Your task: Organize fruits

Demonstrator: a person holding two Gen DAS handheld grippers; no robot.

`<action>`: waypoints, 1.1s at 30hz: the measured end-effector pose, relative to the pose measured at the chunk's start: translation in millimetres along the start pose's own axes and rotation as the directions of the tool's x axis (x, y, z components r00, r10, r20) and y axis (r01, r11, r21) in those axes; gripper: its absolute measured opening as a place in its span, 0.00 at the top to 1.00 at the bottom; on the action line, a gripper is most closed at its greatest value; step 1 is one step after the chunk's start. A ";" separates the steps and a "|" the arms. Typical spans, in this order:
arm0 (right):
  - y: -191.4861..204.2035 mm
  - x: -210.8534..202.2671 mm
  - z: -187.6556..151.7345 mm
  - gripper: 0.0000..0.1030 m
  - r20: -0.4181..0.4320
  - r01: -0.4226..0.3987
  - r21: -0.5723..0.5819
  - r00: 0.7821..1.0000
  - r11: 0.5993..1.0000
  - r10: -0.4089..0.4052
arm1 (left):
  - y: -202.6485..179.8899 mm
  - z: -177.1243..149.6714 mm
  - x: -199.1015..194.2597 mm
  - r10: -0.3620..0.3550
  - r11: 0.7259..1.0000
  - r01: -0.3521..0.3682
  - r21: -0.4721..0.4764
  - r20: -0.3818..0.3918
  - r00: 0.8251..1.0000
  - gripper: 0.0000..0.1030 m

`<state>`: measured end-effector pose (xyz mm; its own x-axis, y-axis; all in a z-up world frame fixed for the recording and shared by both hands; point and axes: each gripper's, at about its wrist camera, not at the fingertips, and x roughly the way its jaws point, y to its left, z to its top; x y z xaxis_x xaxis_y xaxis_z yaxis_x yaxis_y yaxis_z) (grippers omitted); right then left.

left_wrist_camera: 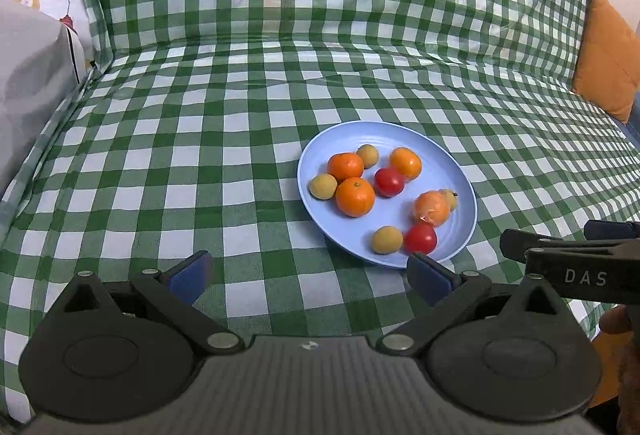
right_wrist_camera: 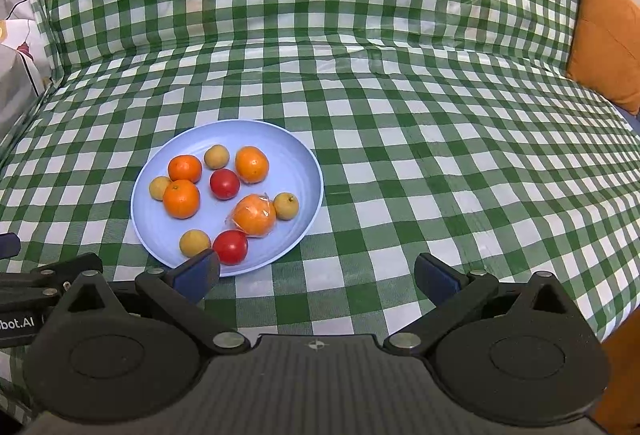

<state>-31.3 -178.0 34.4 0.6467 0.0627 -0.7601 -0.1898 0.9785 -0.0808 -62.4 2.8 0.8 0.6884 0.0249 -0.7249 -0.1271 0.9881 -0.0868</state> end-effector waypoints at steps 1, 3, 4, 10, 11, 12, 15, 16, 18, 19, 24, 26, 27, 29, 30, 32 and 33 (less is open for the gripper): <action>0.1 0.0 0.0 0.01 0.000 0.000 -0.003 1.000 1.000 0.000 | -0.9 -0.2 0.0 -0.001 1.000 0.001 0.003 0.000 1.000 0.00; 0.4 -0.1 0.2 0.01 0.001 0.000 -0.010 1.000 1.000 0.000 | -1.9 -0.4 0.1 -0.002 1.000 0.002 0.007 0.002 1.000 0.00; 0.3 -0.3 0.4 0.01 0.002 -0.001 -0.014 1.000 1.000 0.001 | -2.2 -0.3 -0.1 -0.002 1.000 0.002 0.007 0.003 1.000 0.00; 0.4 -0.1 0.4 0.01 0.003 0.001 -0.021 1.000 1.000 -0.001 | -1.6 0.5 -0.2 -0.008 1.000 0.008 0.003 0.008 1.000 0.00; 0.5 -0.3 0.3 0.01 0.003 0.001 -0.021 1.000 1.000 -0.001 | -1.8 0.5 0.0 -0.008 1.000 0.008 0.004 0.009 1.000 0.00; 0.7 -0.3 0.4 0.01 0.004 0.001 -0.023 1.000 1.000 -0.001 | -2.0 0.6 0.2 -0.009 1.000 0.009 0.004 0.009 1.000 0.00; -0.8 -0.1 1.1 0.01 0.006 0.000 -0.033 1.000 0.999 0.000 | -2.4 0.7 0.2 -0.008 1.000 0.008 0.003 0.010 1.000 0.00; -0.8 0.0 1.1 0.01 0.006 0.001 -0.036 1.000 0.999 -0.001 | -2.3 0.8 0.3 -0.009 1.000 0.009 0.003 0.010 1.000 0.00; -1.3 0.0 1.3 0.01 0.007 0.001 -0.040 1.000 0.999 -0.001 | -2.7 1.4 0.1 -0.011 1.000 0.011 0.003 0.013 1.000 0.00; -1.6 0.1 1.4 0.01 0.008 0.001 -0.041 1.000 0.999 0.000 | -3.1 1.6 0.0 -0.011 1.000 0.011 0.004 0.014 1.000 0.00; -1.6 0.0 1.2 0.01 0.008 0.000 -0.042 1.000 0.999 0.000 | -4.3 1.5 0.9 -0.013 1.000 0.013 0.010 0.017 1.000 0.00; -1.3 0.1 1.1 0.01 0.007 0.002 -0.043 1.000 0.999 -0.001 | -4.1 1.6 1.0 -0.014 1.000 0.014 0.010 0.018 1.000 0.00; -1.3 0.0 1.1 0.01 0.008 0.001 -0.043 1.000 0.999 -0.001 | -4.0 1.5 0.9 -0.015 1.000 0.015 0.010 0.017 1.000 0.00; -1.7 -0.1 0.8 0.01 0.009 0.001 -0.044 1.000 0.999 -0.001 | -3.7 1.6 1.2 -0.018 1.000 0.017 0.010 0.017 1.000 0.00; -1.5 -0.1 0.7 0.01 0.008 0.002 -0.044 1.000 0.999 -0.001 | -3.8 1.5 1.1 -0.017 1.000 0.017 0.011 0.017 1.000 0.00; -1.8 -0.7 0.8 0.01 0.010 0.001 -0.045 1.000 0.999 0.000 | -4.3 1.2 1.1 -0.018 1.000 0.018 0.012 0.017 1.000 0.00; -1.6 -0.5 0.7 0.01 0.011 0.001 -0.045 1.000 0.999 0.000 | -4.4 1.3 1.1 -0.019 1.000 0.019 0.012 0.017 1.000 0.00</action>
<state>-30.7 -179.5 35.3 0.6546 0.0643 -0.7533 -0.2224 0.9687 -0.1105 -60.1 -1.3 1.3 0.7030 0.0086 -0.7112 -0.1054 0.9901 -0.0923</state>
